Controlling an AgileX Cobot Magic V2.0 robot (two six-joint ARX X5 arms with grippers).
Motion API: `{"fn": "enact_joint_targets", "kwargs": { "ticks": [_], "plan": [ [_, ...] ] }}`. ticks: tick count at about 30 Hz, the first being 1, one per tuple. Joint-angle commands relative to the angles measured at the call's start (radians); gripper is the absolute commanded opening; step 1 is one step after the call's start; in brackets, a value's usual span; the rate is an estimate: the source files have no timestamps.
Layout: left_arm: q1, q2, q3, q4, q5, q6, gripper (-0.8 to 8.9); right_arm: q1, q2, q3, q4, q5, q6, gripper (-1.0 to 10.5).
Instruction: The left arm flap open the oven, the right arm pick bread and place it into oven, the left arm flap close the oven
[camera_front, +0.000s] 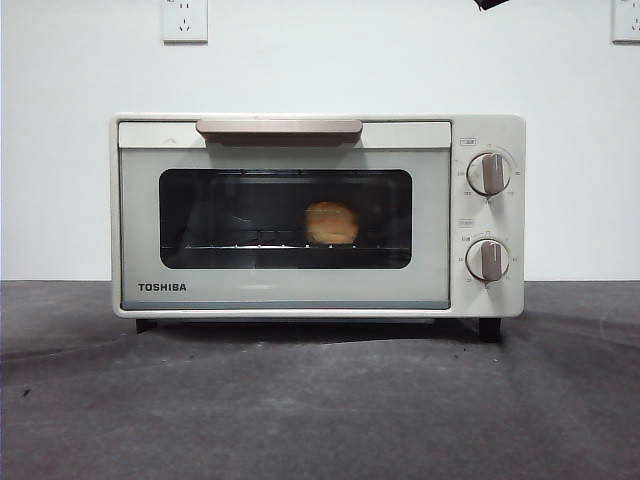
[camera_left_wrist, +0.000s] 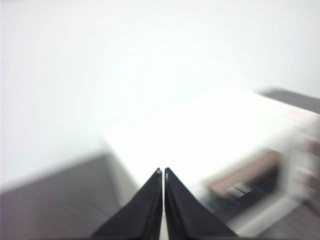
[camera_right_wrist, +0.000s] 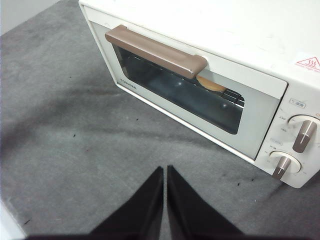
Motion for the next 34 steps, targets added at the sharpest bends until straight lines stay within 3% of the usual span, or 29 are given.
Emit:
{"fn": "enact_joint_targets", "kwargs": {
  "ticks": [1,7,16,25,34],
  "plan": [
    [0.046,-0.063,-0.089,0.133,-0.047,0.043,0.16,0.007,0.005,0.013,0.009,0.002,0.003,0.1],
    [0.103,-0.227,-0.298,0.208,-0.164,0.042,0.16,0.007,0.005,0.013,0.009,0.002,0.003,0.1],
    [0.143,-0.394,-0.579,0.213,-0.18,0.042,0.16,0.007,0.005,0.013,0.009,0.002,0.003,0.1],
    [0.145,-0.465,-0.696,0.189,-0.18,0.042,0.16,0.007,0.005,0.013,0.009,0.002,0.003,0.1],
    [0.145,-0.491,-0.711,0.073,-0.181,0.05,0.16,0.007,0.005,0.013,0.009,0.002,0.003,0.1]
  ]
}}
